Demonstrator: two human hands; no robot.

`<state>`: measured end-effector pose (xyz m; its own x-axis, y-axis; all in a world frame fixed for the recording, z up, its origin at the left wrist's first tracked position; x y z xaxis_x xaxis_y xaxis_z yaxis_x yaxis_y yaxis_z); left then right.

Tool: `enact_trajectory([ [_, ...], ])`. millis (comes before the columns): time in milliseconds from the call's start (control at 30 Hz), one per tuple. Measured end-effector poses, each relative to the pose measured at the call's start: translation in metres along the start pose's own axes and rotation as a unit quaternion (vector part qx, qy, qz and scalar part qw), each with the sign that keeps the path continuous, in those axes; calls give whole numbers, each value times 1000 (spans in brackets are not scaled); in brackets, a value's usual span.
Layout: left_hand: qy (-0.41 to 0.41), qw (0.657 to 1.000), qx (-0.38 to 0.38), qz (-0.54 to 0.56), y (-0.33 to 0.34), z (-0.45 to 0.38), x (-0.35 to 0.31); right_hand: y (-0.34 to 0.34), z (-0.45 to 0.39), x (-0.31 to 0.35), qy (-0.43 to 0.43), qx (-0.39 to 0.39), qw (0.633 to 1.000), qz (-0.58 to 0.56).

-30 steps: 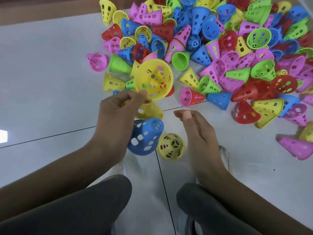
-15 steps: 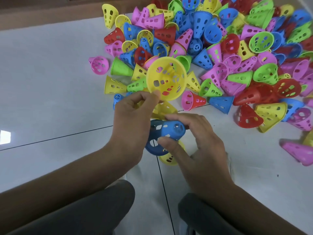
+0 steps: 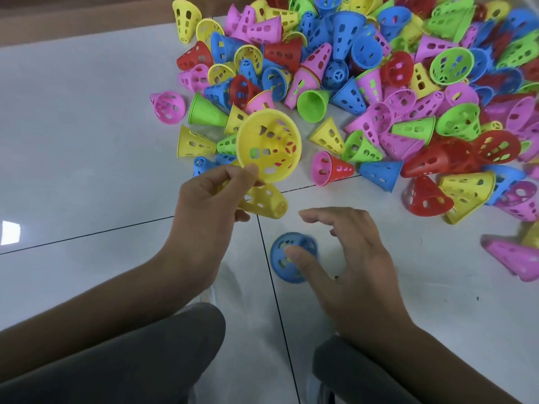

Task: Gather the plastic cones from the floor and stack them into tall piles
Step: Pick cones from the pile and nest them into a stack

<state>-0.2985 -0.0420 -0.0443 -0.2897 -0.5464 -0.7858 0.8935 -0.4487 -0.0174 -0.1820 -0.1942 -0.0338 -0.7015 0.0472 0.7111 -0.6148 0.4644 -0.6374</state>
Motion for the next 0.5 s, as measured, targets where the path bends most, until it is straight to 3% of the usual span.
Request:
enact_trajectory([
  [233, -44, 990, 136, 19, 21, 16, 8, 0, 1, -6, 73, 5, 997, -36],
  [500, -74, 985, 153, 15, 22, 21, 10, 4, 3, -9, 55, 4, 998, 15],
])
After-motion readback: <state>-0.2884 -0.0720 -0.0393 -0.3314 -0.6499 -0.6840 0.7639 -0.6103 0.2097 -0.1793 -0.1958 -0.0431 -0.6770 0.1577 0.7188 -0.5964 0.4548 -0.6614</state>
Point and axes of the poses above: each hand's wrist, its own z-axis away from the middle knuckle, its own y-axis out of the palm, x = y × z, the point moved 5 cm from there along -z, towards the middle knuckle, and after that the axes turned 15 degrees about -y, right-handed, at the moved point
